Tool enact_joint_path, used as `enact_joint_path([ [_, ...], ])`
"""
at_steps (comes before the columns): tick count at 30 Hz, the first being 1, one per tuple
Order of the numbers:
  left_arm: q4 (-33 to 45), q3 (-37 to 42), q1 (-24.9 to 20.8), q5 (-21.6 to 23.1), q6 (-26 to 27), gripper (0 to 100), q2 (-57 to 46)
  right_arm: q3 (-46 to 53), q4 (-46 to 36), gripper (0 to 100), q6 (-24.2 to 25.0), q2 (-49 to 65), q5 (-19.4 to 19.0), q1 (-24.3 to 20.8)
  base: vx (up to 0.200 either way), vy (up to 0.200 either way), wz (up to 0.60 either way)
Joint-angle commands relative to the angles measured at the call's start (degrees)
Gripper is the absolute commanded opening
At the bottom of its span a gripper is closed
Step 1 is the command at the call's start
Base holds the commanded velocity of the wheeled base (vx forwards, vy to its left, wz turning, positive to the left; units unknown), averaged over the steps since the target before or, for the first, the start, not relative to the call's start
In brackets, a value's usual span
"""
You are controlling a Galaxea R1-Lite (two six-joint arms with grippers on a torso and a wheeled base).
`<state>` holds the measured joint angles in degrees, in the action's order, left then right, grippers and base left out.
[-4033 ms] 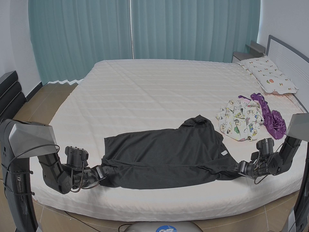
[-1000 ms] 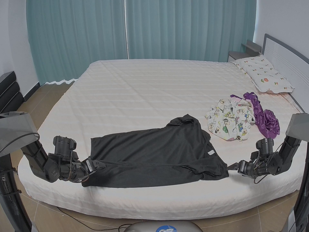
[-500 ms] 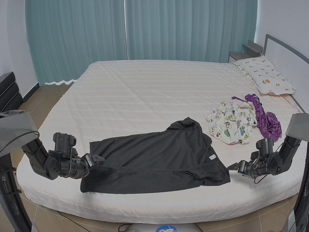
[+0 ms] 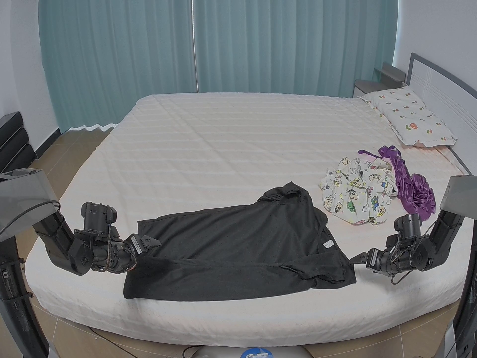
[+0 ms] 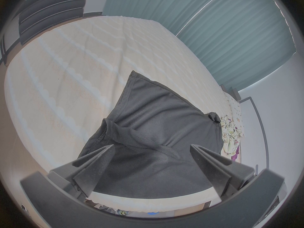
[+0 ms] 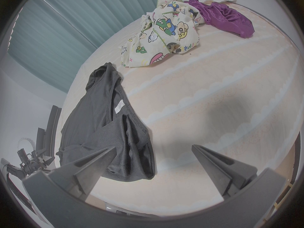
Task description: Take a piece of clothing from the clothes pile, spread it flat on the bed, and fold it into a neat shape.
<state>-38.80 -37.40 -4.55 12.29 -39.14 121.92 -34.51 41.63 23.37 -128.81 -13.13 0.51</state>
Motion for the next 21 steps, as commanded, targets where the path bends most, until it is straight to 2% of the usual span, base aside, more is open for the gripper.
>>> enact_joint_path([
  [1, 0.0, 0.2, 0.0, 0.0, 0.0, 100, 0.2, 0.1, 0.0, 100, 0.0, -0.1, 0.0, -0.1, 0.2, 0.0, 0.0],
  [2, 0.0, 0.2, 0.0, 0.0, 0.0, 100, 0.2, 0.1, 0.0, 100, 0.0, -0.1, 0.0, -0.1, 0.2, 0.0, 0.0],
  [10, -0.4, -0.1, 0.8, -0.7, 0.1, 100, 0.1, -0.2, 0.0, 100, 0.0, -0.1, 0.0, -0.2, 0.0, 0.0, 0.0],
  [16, 0.2, -5.1, 2.5, -1.5, -0.1, 100, 0.4, -0.3, 0.0, 100, 0.4, 0.3, 0.0, -0.9, 0.0, 0.0, 0.0],
  [21, 1.4, -11.6, 2.7, -4.8, 0.3, 100, 4.5, -0.3, 0.0, 100, 0.3, 0.0, 0.0, -1.1, 0.0, 0.0, 0.0],
])
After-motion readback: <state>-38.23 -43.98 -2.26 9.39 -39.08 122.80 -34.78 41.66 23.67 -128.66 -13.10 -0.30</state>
